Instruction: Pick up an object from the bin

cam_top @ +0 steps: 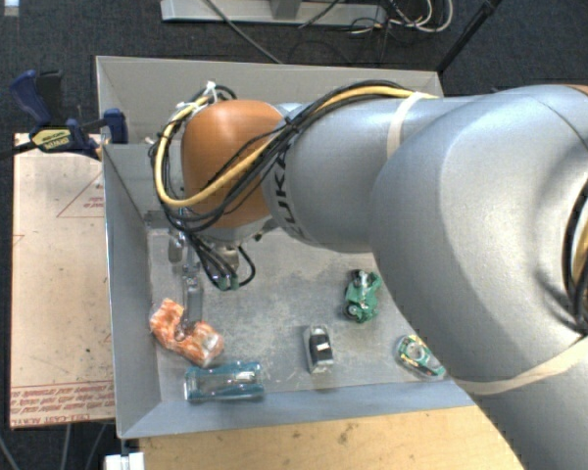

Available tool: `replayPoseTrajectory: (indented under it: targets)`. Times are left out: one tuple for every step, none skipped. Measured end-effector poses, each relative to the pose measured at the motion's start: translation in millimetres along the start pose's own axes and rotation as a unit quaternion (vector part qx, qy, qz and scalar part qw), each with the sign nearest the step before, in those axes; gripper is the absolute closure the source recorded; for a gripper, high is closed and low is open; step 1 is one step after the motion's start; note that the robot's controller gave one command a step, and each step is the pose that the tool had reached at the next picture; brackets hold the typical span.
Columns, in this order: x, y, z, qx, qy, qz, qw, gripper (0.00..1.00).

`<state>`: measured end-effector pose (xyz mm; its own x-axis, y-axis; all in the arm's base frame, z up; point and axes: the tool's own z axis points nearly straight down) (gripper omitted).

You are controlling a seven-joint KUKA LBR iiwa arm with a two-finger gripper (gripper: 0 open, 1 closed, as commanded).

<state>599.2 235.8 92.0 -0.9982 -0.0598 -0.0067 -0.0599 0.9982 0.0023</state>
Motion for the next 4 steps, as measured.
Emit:
replayPoseTrajectory:
  targets:
    - [38.2, 2, 22, 0.000, 0.0023, -0.079, 0.9969, 0.00]
    - [50.7, -12, 21, 0.000, 0.0023, -0.088, 0.9961, 0.00]
    - [78.6, 1, 20, 0.001, -0.0021, -0.153, 0.9883, 0.00]
    - [73.3, 21, 19, -0.001, 0.0058, -0.263, 0.9648, 1.00]
